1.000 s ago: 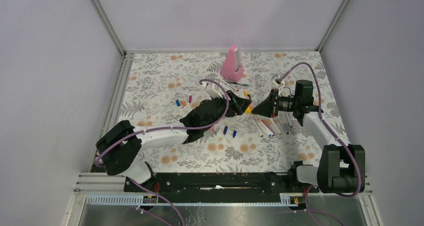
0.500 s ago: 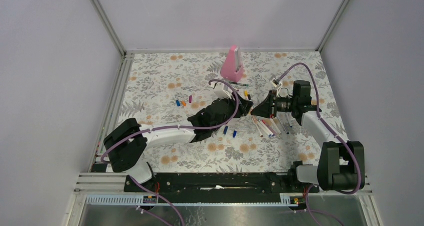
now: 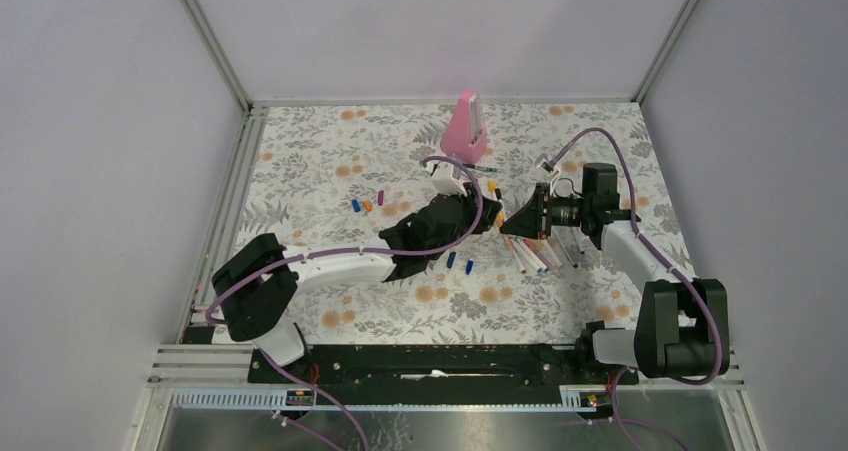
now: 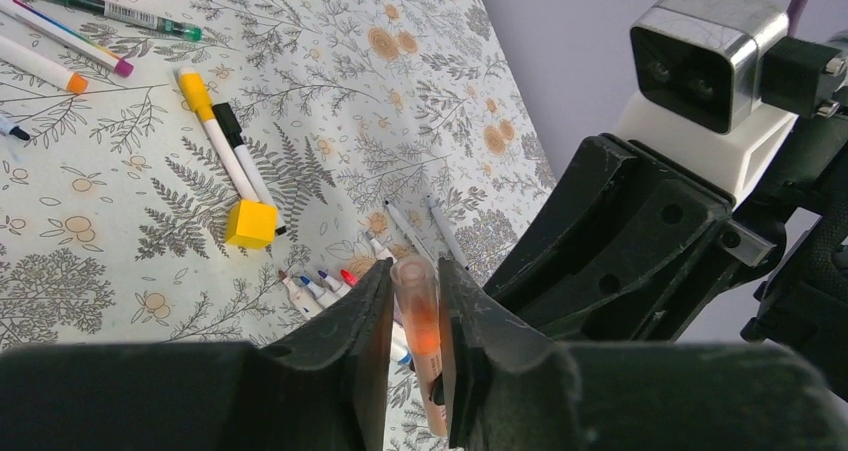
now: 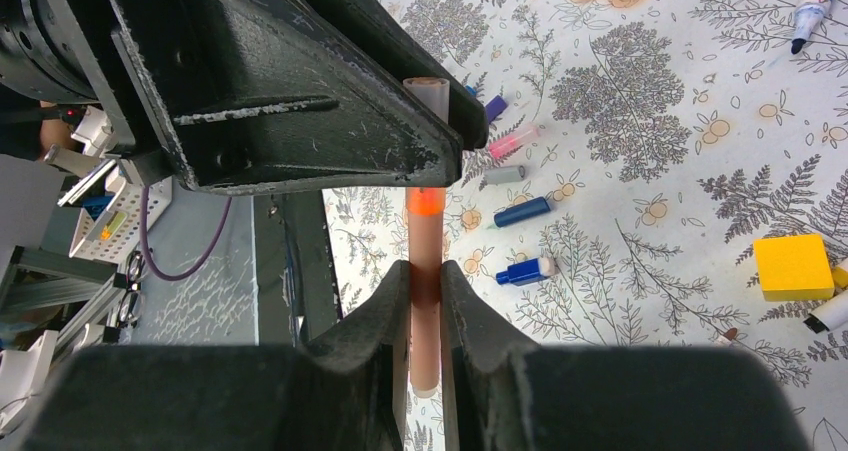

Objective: Open the pen caps
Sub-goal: Open the pen cap from the pen.

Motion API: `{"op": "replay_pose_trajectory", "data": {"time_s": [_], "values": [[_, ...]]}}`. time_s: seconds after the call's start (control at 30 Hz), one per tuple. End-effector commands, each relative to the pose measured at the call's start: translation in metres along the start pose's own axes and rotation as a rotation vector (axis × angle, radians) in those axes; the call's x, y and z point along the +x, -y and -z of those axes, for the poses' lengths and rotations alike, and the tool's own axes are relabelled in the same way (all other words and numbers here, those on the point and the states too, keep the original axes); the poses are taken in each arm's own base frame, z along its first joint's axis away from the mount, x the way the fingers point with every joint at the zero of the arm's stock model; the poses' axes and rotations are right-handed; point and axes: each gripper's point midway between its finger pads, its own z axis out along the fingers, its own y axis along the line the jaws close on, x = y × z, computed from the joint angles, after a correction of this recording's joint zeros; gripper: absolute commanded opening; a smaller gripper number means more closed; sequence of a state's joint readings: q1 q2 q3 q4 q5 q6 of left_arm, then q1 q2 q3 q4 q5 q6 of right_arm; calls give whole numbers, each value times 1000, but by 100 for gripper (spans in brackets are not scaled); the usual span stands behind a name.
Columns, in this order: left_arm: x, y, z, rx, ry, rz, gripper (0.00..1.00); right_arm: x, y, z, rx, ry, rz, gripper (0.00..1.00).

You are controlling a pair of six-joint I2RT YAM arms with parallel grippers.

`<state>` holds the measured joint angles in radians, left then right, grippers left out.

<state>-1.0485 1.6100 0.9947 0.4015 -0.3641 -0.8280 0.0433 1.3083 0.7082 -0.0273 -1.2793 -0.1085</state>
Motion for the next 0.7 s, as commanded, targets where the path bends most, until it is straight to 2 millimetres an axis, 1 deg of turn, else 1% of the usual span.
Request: {"op": "replay_pose_trajectory", "data": {"time_s": [0.0,0.03,0.17,0.23,0.27,0.33,0.37,0.4,0.47,0.57,0.67], "values": [[-13,22,-3,57,33,8,20,-4,-1,-2,-7,-3,26,0],[-12,22,-3,59,31,4,18,-4,-1,-2,-7,-3,26,0],[-12,26,-3,81,27,-2,1,-4,-1,-2,-2,-4,24,0],[-13,27,-1,90,32,7,0,-5,0,-2,3,1,26,2],[-15,29,1,97,38,18,0,-4,-1,-2,2,1,21,8],[-19,30,4,108,56,37,0,-4,-1,-2,4,2,11,23],[-21,29,6,105,65,43,0,-2,-1,-2,3,1,3,28],[-23,29,7,108,73,50,0,-6,0,-2,5,10,28,34],[-27,29,10,109,90,61,0,-6,1,-2,7,13,27,44],[-34,32,12,116,115,77,0,-5,1,-3,4,12,21,51],[-36,34,11,124,124,78,0,-5,-1,-4,-4,8,20,51]]}}
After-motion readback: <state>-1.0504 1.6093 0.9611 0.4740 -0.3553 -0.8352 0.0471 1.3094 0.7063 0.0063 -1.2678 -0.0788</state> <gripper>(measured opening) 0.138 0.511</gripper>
